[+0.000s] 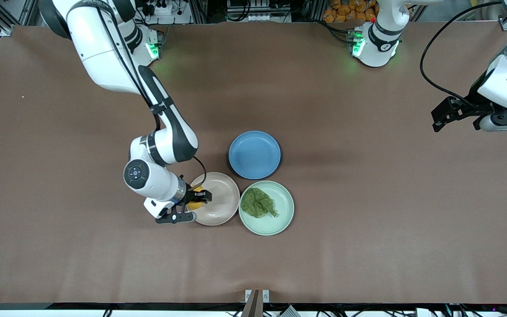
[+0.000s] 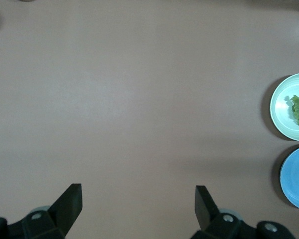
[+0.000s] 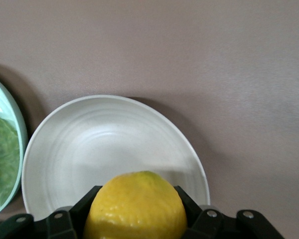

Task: Place lemon and lettuce in plates
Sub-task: 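Carry the yellow lemon with the right gripper over the beige plate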

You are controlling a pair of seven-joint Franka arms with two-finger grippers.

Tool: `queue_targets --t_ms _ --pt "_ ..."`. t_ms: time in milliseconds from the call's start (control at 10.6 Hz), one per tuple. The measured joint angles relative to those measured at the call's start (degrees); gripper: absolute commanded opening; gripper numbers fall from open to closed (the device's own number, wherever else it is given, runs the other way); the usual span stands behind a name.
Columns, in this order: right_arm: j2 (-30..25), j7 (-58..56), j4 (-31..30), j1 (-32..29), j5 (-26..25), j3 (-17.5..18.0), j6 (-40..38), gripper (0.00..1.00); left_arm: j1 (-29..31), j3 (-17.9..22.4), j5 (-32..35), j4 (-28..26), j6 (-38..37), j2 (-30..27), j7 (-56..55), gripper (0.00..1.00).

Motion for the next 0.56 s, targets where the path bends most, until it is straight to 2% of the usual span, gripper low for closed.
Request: queue_targets --t_ms 282,564 --pt "2.40 0.06 0.15 0.31 0.04 0.32 3.66 0.55 0.04 0.02 0.00 0.17 -0.01 0.19 0.00 1.00" --pt "3.52 0.07 0.41 0.35 0.46 0.41 4.68 0.64 -0.20 -0.28 0.00 0.17 -0.02 0.99 0.00 1.00"
